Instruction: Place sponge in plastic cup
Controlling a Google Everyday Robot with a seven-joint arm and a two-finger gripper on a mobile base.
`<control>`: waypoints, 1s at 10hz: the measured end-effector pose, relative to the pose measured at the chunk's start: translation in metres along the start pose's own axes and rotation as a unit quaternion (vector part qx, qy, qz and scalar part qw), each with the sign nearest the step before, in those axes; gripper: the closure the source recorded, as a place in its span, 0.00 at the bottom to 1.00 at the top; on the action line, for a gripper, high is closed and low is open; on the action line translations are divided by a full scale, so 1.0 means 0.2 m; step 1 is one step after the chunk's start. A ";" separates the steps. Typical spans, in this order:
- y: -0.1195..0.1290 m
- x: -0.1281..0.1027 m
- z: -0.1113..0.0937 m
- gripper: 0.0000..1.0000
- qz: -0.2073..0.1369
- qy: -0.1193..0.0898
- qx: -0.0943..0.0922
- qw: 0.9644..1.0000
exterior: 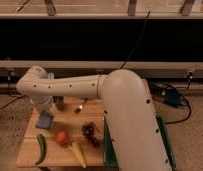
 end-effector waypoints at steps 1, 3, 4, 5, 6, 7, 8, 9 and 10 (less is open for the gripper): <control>-0.02 -0.02 0.01 0.85 -0.008 -0.001 -0.003 1.000; -0.04 -0.02 0.03 0.62 -0.010 -0.004 -0.009 1.000; -0.03 0.00 0.03 0.54 -0.007 -0.005 -0.010 1.000; -0.01 0.02 0.03 0.42 -0.003 -0.006 -0.010 1.000; 0.01 0.04 0.02 0.32 0.001 -0.005 -0.010 1.000; 0.04 0.05 0.01 0.25 0.004 -0.005 -0.009 1.000; 0.06 0.07 0.00 0.20 0.008 -0.003 -0.008 1.000; 0.09 0.07 -0.01 0.20 0.008 -0.003 -0.007 1.000; 0.10 0.07 -0.01 0.20 0.007 -0.003 -0.007 1.000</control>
